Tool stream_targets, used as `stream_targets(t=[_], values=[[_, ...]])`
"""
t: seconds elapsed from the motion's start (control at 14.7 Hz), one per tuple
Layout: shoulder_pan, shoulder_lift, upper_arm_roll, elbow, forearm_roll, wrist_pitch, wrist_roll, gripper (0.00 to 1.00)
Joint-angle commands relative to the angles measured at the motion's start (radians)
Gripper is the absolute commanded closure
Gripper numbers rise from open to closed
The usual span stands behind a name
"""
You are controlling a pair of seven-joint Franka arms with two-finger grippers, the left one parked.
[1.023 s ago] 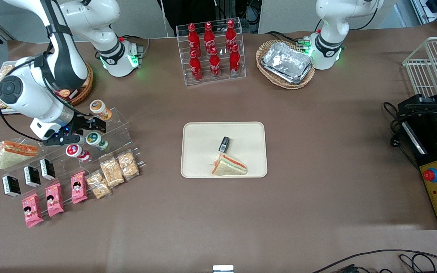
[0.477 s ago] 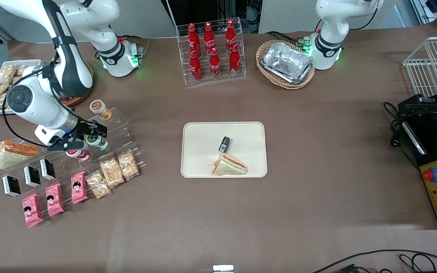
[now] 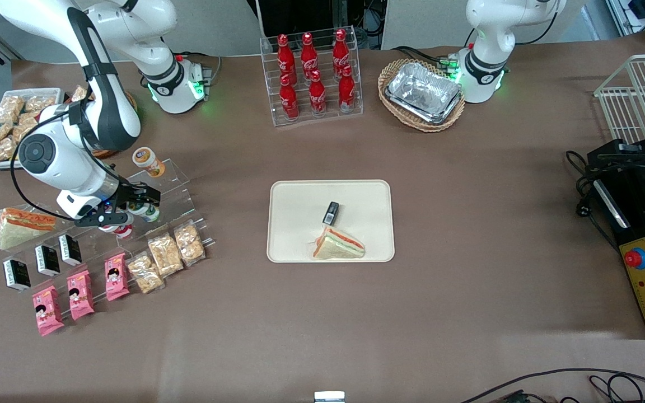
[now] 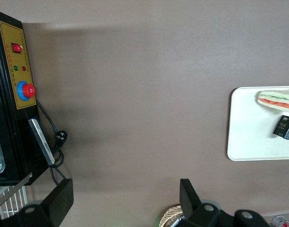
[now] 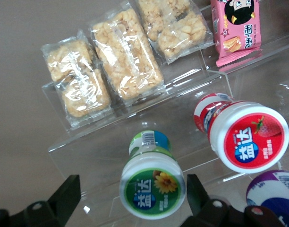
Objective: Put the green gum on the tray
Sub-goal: 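Lower the open right gripper around the green-label yogurt bottle, then close the right gripper on the green-label bottle and lift it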
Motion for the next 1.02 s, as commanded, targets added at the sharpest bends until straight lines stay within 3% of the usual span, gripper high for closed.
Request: stream_targets(t=[0.0,0.41,0.95], values=[[-0.012,0.016,-0.001,-0.015,-0.049,0.053,0.016,0.00],[-0.025,0.026,-0.001,-0.017,-0.051,0.064,0.008,0.04],[-0.027,0.023,-0.001,-0.017,-0.052,0.059,-0.036,0.61]])
